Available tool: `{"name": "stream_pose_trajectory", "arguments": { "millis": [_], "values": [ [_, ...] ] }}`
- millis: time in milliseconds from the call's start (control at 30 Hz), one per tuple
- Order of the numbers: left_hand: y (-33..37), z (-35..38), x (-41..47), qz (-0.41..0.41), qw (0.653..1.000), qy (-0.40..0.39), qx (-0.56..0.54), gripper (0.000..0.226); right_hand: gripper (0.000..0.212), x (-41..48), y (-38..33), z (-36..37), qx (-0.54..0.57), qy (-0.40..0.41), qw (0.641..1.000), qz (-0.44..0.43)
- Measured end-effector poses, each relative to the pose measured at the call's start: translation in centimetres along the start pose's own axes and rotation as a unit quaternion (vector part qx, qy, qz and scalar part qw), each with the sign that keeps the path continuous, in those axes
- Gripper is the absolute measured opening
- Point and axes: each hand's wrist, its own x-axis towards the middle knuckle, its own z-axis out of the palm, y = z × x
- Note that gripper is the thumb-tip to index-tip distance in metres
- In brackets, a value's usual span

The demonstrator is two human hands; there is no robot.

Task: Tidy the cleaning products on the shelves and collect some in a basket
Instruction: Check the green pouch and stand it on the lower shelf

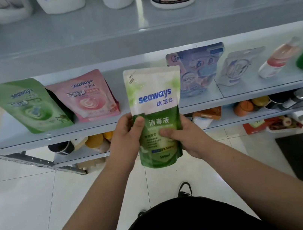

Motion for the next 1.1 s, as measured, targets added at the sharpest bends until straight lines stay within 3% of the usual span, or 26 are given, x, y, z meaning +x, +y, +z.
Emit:
{"name": "stream_pose_trajectory", "arguments": {
  "millis": [167, 300, 400, 500, 600, 700, 833, 933, 1100],
  "values": [
    [-1.3, -1.7, -2.8, 0.057, 0.998, -0.004, 0.041, 0.039, 0.068, -2.0, 0.5, 2.4, -0.021, 0.093, 0.995, -0.023],
    [-2.2, -2.2, -4.9, 0.077, 0.987, -0.091, 0.112, 0.047, 0.051, -4.1, 1.0, 5.2, -0.081, 0.122, 0.987, -0.063],
    [-1.9, -2.4, -5.5, -0.042, 0.987, -0.144, -0.066, 0.063, 0.036, -6.1, 1.5, 7.0, -0.132, 0.077, 0.984, -0.088],
    [-2.6, -3.2, -5.6, -0.134, 0.952, -0.182, -0.205, 0.052, 0.028, -8.1, 2.0, 8.4, -0.185, 0.041, 0.975, -0.115],
    [-3.4, -4.1, -5.8, -0.147, 0.958, -0.171, -0.176, 0.030, 0.015, -8.4, 3.2, 7.9, -0.224, 0.151, 0.951, -0.150],
    [-3.5, -4.5, -6.0, -0.182, 0.940, -0.191, -0.219, 0.027, 0.022, -8.1, 3.6, 7.0, -0.061, 0.217, 0.972, -0.064],
    [-2.8, -3.6, -6.5, -0.266, 0.871, -0.245, -0.332, 0.039, 0.048, -8.3, 3.0, 6.2, 0.184, 0.102, 0.972, 0.108],
    [-2.1, -2.2, -6.4, -0.291, 0.850, -0.238, -0.369, 0.044, 0.055, -8.0, 2.1, 5.1, 0.227, 0.061, 0.963, 0.134],
    [-2.3, 0.2, -5.4, -0.304, 0.853, -0.236, -0.354, 0.049, 0.065, -7.2, 0.9, 2.4, 0.211, 0.075, 0.965, 0.135]
  ]
}}
